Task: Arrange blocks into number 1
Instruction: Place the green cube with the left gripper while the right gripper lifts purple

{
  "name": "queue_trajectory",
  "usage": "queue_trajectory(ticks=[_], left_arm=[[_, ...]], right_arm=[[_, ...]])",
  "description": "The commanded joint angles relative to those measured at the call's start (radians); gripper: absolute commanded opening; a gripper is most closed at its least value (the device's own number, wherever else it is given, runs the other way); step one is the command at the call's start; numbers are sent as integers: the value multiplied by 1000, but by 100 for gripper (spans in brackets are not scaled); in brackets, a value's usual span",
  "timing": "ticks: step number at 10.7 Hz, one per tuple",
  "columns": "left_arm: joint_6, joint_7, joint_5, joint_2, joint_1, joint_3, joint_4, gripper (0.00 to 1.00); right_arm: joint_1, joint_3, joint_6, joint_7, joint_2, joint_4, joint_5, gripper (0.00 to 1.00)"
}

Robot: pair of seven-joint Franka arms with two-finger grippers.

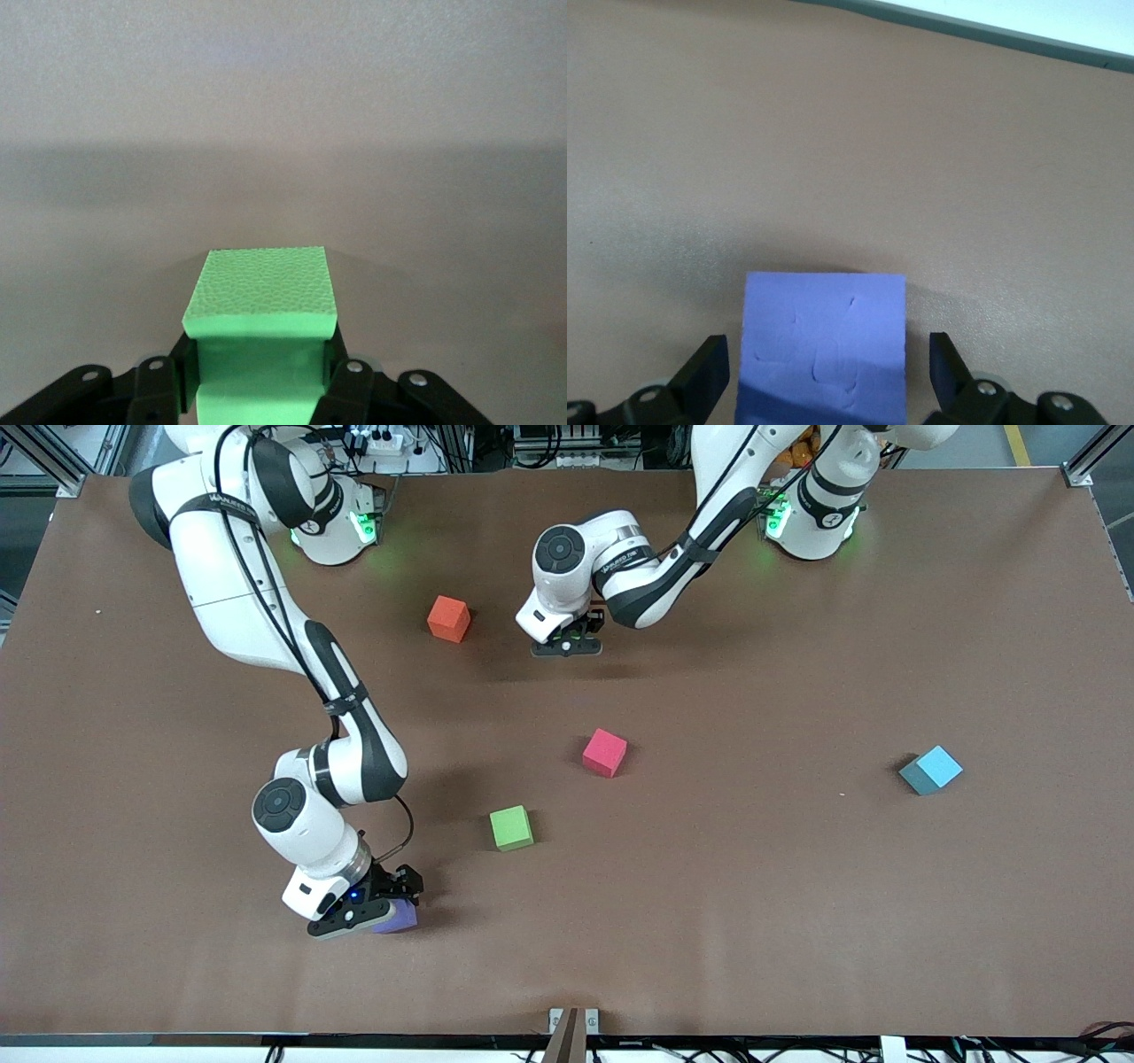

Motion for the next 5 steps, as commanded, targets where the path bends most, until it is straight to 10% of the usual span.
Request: queue_trajectory(ticks=[1,2,3,4,5], left_arm=[[10,-51,32,-14,-1,-19,-49,0],[10,-62,33,-14,0,-19,-49,0],[10,-88,35,-11,2,-19,-48,25],[12,-105,36,-9,0,-19,-47,99],[12,-107,38,-11,2,-19,-47,100]], right_arm=[[0,7,-9,0,12,16,0,100],[0,9,-14,0,12,16,0,100],[-2,9,-32,0,9,16,0,100],[0,9,-42,0,7,16,2,100],[-2,10,-52,1,6,16,2,58]])
